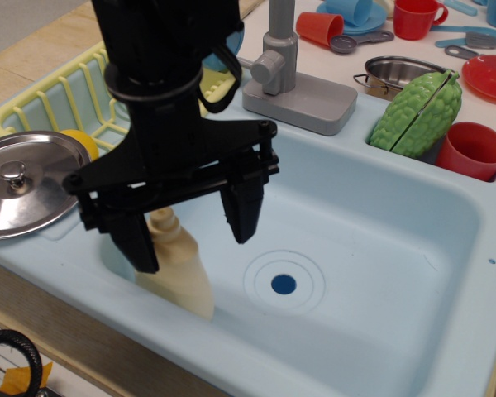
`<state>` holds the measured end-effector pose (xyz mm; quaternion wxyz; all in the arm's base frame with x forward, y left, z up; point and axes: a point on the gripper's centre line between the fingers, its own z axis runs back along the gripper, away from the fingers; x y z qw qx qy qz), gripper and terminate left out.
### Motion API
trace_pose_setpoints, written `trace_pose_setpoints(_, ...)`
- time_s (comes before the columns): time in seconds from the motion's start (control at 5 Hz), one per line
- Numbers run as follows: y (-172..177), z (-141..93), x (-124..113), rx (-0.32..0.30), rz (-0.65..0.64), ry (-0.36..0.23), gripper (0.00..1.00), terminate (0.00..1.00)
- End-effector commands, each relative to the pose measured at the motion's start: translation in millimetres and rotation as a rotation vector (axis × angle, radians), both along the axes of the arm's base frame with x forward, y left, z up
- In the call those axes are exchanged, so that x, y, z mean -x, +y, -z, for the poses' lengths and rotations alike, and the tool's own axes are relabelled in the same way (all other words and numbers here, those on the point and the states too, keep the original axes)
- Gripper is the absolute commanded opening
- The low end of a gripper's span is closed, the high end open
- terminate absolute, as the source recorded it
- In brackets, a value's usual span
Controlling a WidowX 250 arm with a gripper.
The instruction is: Put detergent from sink into drying rack
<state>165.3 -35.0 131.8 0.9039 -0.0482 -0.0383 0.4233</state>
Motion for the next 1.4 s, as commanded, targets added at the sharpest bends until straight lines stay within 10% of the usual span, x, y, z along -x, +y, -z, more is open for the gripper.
trace_pose_setpoints(0.0, 12, 14, -5, 0.022, -0.061, 0.019, 1.00, 0.00)
trace_pose_setpoints(0.2, 16, 26, 0, 0.042, -0.106, 0.037, 1.00, 0.00)
trace_pose_setpoints(0.4, 14, 30, 1, 0.037, -0.147, 0.084, 0.00, 0.00)
trace_pose_setpoints(0.8, 13, 7, 1, -0.030, -0.141, 0.066, 0.00, 0.00)
trace_pose_setpoints(1.2, 51, -91, -39, -0.247, -0.044, -0.043, 0.00, 0.00)
